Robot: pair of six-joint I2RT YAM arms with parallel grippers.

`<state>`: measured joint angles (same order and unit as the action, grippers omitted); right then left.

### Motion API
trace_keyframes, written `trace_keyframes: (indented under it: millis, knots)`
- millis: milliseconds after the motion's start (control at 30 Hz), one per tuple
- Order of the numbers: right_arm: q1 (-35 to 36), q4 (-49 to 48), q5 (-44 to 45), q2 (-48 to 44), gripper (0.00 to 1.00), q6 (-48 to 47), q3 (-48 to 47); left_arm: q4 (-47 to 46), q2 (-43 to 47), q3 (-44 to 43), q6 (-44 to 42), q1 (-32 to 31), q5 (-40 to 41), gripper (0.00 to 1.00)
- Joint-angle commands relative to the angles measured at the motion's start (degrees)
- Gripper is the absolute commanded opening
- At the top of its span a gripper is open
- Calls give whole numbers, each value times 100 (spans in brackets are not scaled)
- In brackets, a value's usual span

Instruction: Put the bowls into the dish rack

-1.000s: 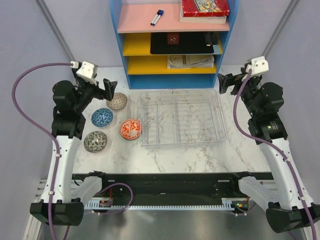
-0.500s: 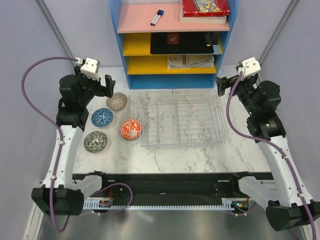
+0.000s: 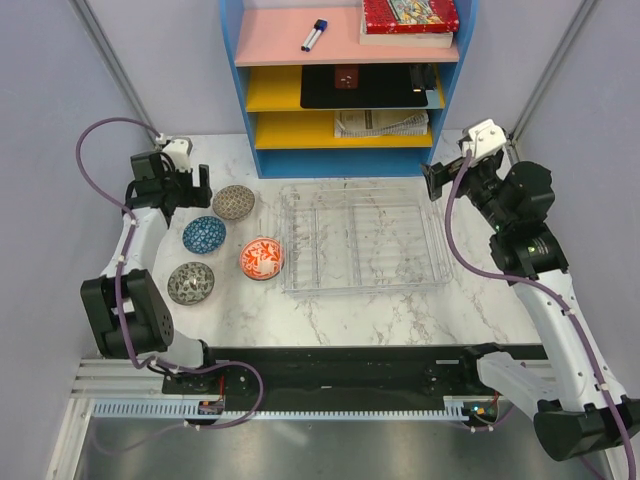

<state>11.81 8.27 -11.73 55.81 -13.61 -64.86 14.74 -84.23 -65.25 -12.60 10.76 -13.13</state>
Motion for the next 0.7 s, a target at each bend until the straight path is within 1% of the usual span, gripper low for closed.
trace_keyframes:
  millis: [0,100,200,333,467,667]
  knots:
    - [102,-63,-128,-53,98,-186,105,-130,-190,13,-252,22,-759,93]
    - [137,-63,-128,-62,98,-212,123,-130,-270,118,-269,13,-1086,91]
    - [163,-54,-154,-53,98,-291,158,-138,-410,180,-252,5,-1087,89]
    - [216,-28,-190,-44,97,-309,158,-138,-726,66,-173,5,-885,86]
    - [234,-19,-225,-35,98,-309,158,-147,-1007,-49,-129,-48,-535,84]
    - [260,-1,-251,-35,98,-318,158,-138,-1193,-110,-120,-171,-296,82]
